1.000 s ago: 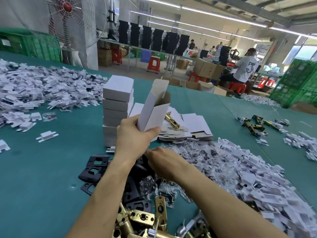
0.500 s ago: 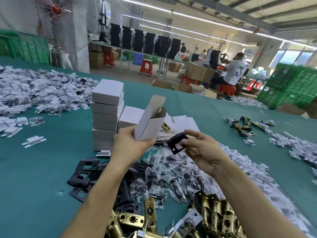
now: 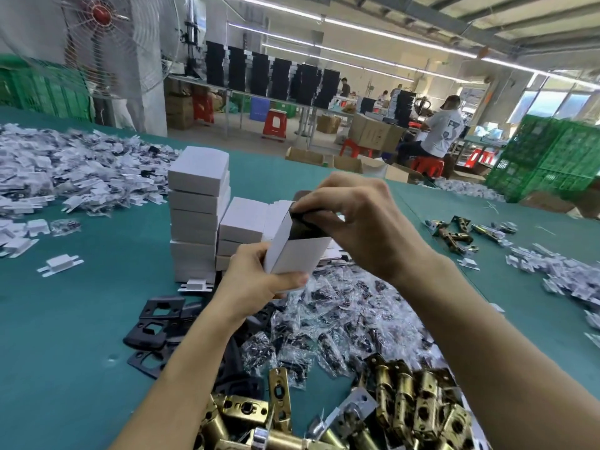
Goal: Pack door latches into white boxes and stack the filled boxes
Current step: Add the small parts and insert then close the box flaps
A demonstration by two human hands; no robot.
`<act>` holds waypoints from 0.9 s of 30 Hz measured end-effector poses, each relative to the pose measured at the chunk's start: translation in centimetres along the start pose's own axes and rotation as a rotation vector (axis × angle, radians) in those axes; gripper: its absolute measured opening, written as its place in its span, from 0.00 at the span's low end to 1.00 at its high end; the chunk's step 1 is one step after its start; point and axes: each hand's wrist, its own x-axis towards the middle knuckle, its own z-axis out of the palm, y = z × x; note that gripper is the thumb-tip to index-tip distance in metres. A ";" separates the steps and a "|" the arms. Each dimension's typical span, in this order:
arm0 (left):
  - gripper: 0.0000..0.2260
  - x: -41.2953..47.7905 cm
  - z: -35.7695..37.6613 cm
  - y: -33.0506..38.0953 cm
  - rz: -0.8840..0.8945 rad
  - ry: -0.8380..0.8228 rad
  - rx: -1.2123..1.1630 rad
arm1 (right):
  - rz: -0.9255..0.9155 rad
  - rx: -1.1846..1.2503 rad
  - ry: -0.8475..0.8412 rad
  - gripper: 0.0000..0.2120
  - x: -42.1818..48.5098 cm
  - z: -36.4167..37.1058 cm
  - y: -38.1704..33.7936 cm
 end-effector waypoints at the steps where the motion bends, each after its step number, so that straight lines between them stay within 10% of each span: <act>1: 0.11 0.0 0.0 0.1 0.012 -0.010 -0.009 | -0.006 -0.019 -0.022 0.05 0.0 0.4 0.0; 15: 0.13 -0.3 0.6 1.1 0.180 0.066 -0.197 | -0.157 -0.110 0.233 0.08 -1.1 -1.3 -0.6; 27: 0.13 0.0 0.5 0.5 0.124 0.121 -0.039 | -0.027 -0.312 -0.133 0.08 -0.1 -0.1 -2.3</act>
